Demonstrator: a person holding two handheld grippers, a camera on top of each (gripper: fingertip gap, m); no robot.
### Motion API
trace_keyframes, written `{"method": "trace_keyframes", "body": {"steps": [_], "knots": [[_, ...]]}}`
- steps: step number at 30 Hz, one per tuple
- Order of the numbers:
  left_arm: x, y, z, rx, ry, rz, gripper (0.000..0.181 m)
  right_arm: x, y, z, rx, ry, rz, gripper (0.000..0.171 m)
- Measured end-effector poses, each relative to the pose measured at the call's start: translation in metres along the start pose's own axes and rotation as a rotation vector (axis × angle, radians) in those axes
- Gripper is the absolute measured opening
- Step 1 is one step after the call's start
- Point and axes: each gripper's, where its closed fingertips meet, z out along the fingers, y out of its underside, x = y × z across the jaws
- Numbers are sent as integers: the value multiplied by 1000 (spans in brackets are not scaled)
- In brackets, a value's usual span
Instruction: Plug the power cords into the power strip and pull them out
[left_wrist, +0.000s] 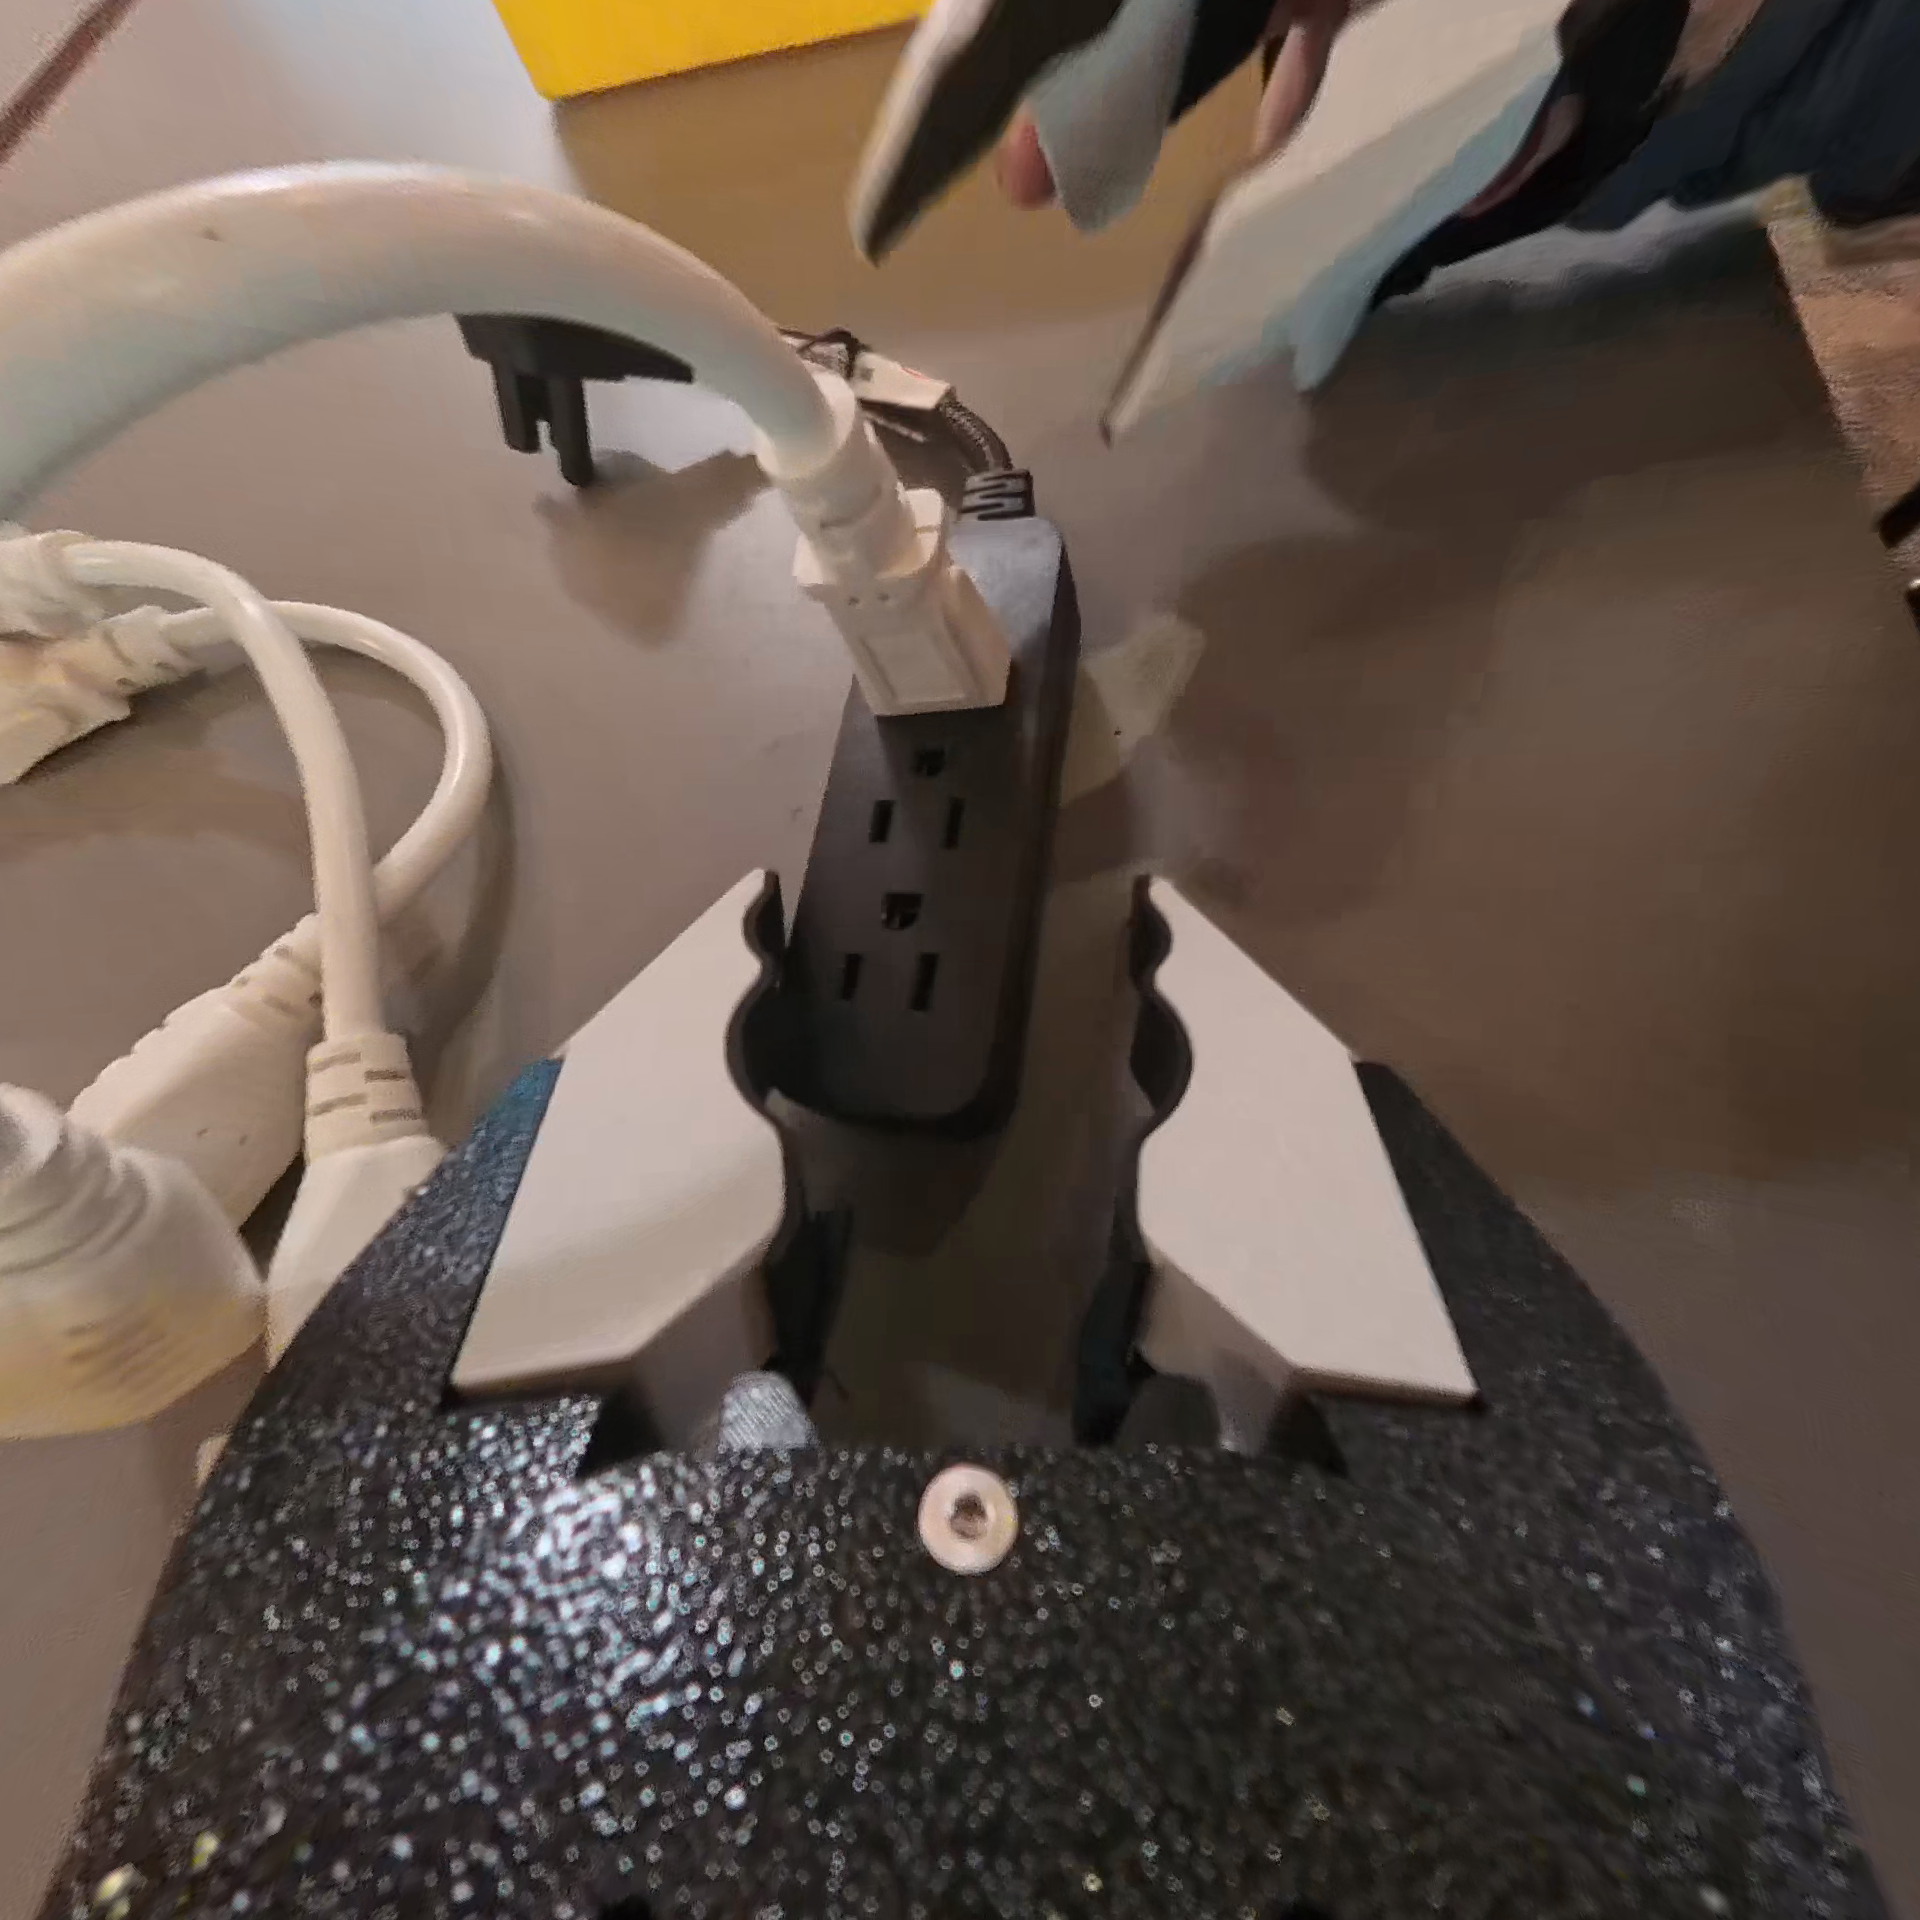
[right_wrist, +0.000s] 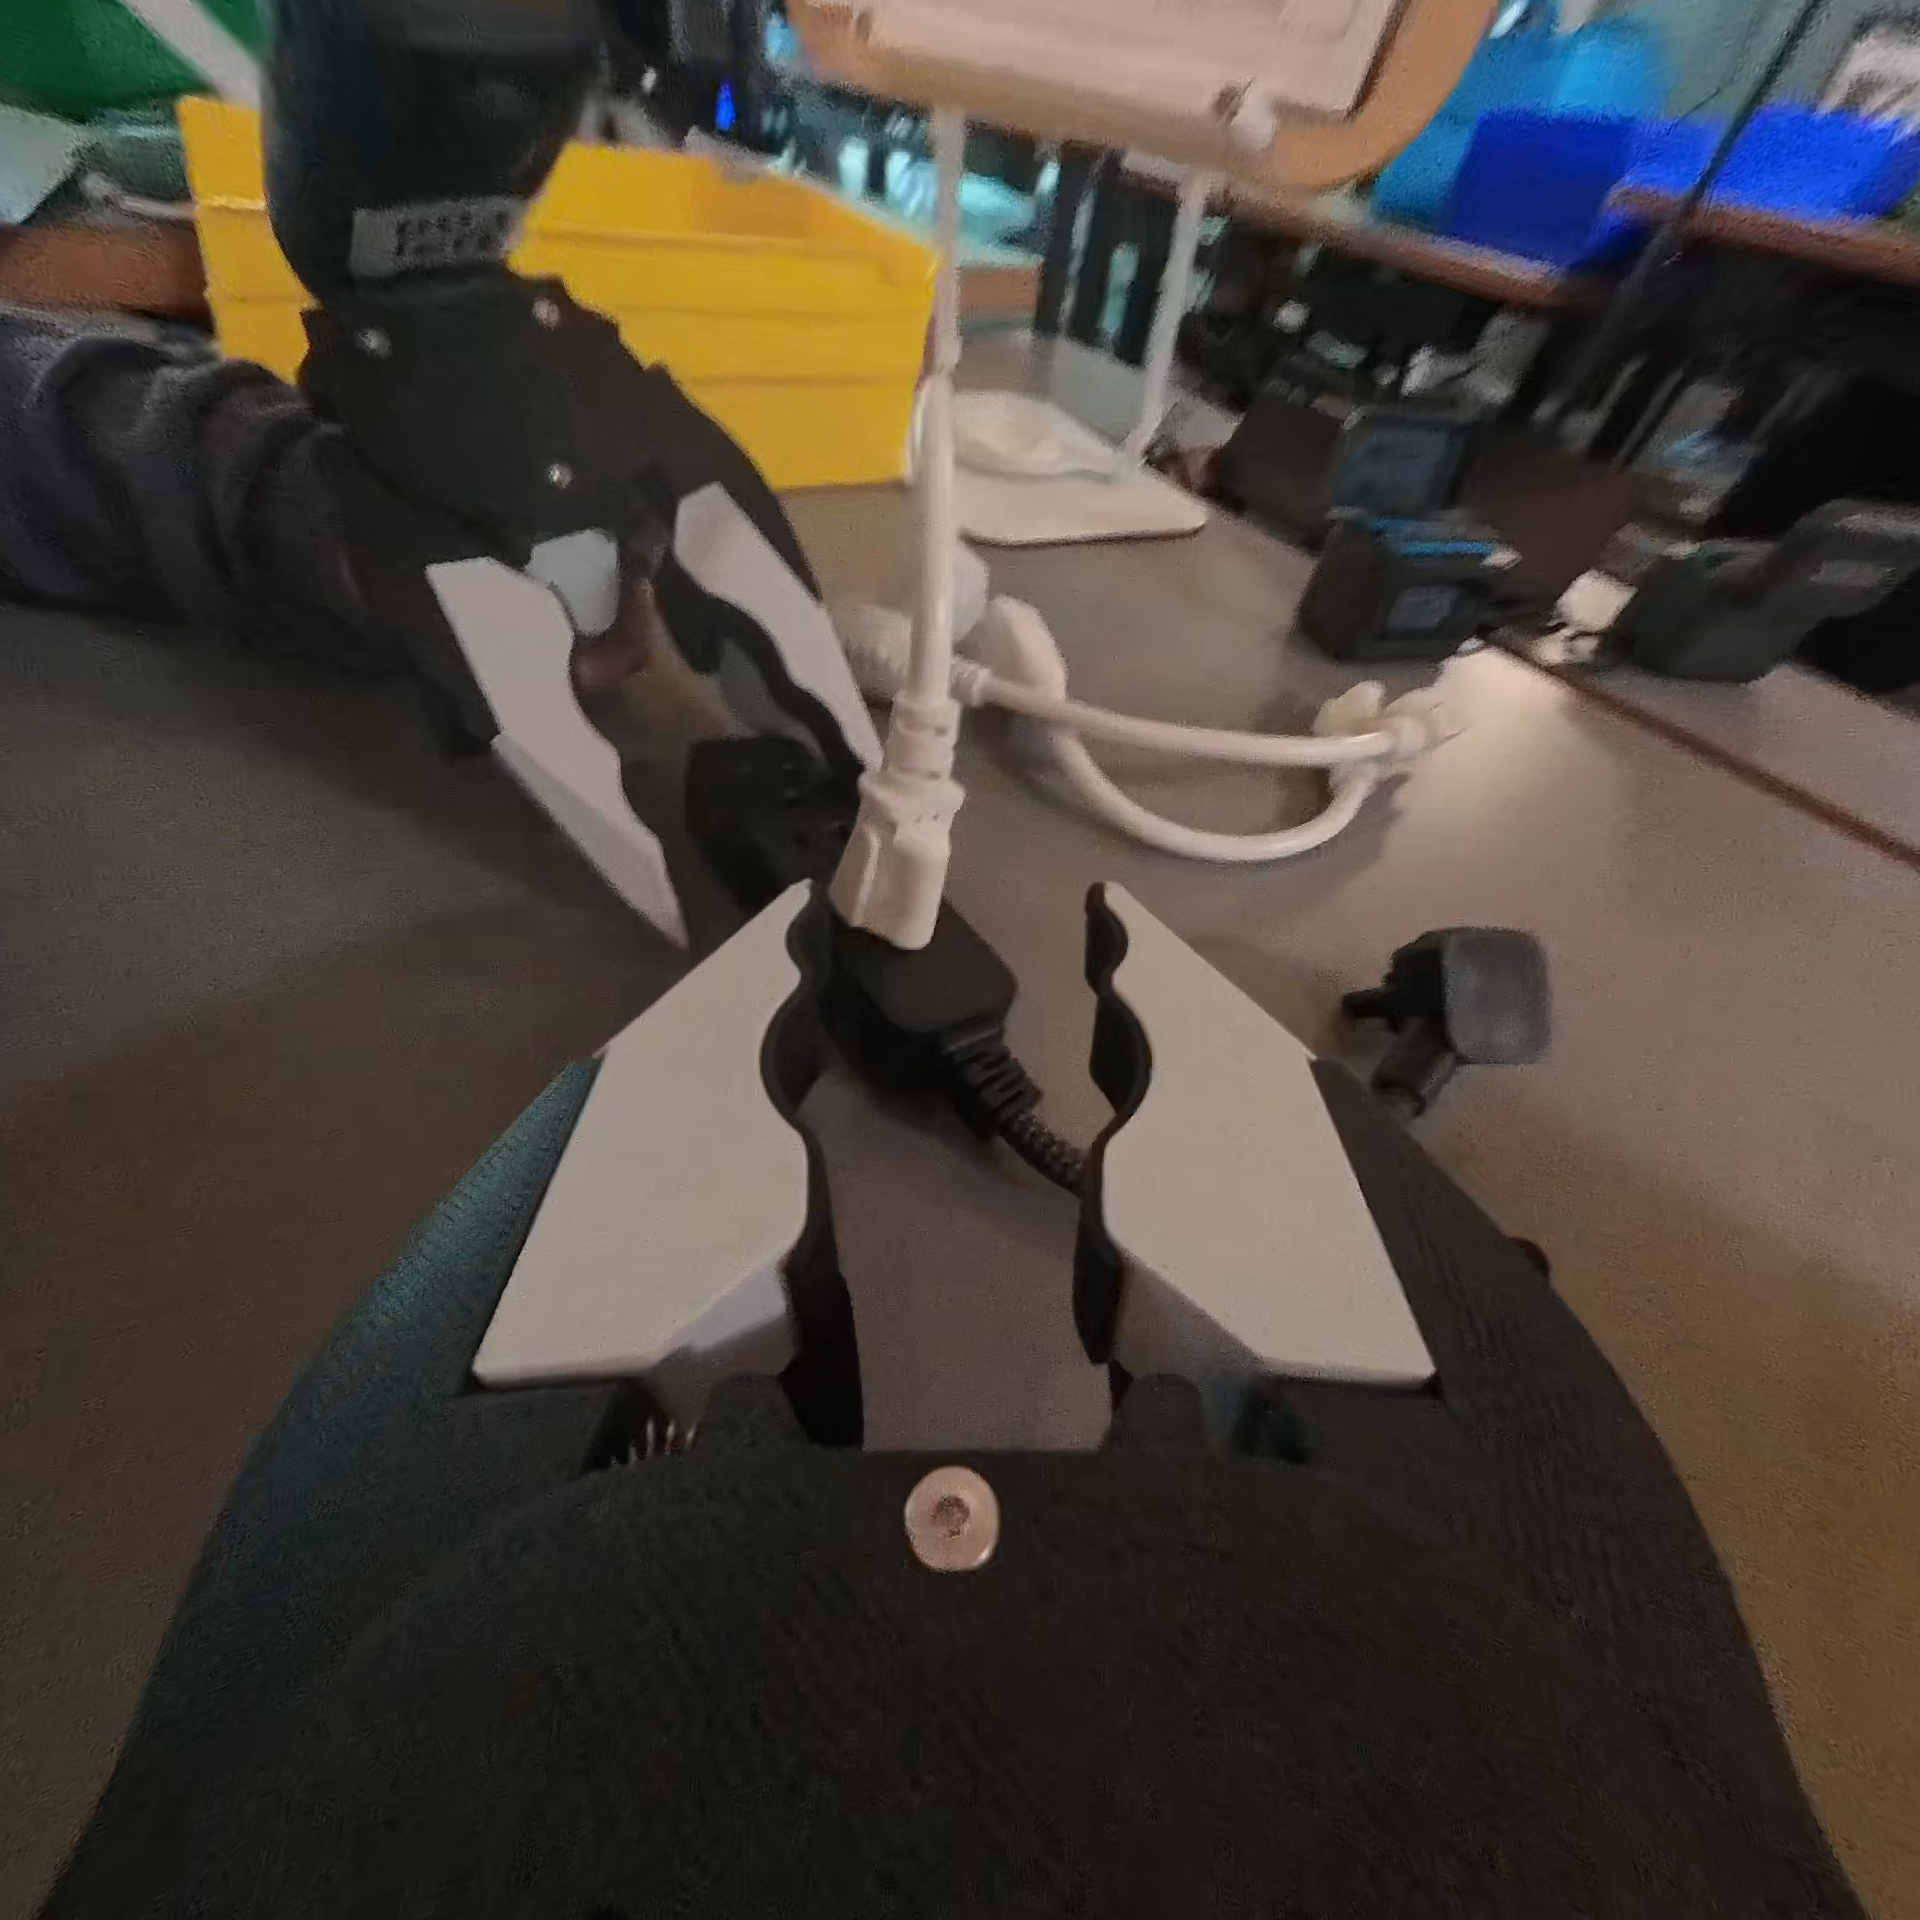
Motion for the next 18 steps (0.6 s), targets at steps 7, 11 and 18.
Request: {"method": "trace_keyframes", "body": {"steps": [7, 11, 18], "knots": [[-2, 0, -3, 11, -15, 32, 45, -15, -3, 21, -208, -385, 127, 47], [0, 1, -3, -7, -18, 75, 44, -20, 1, 34, -310, -493, 51, 36], [2, 2, -1, -44, -31, 131, 43, -32, 17, 31, -568, -590, -213, 22]]}}
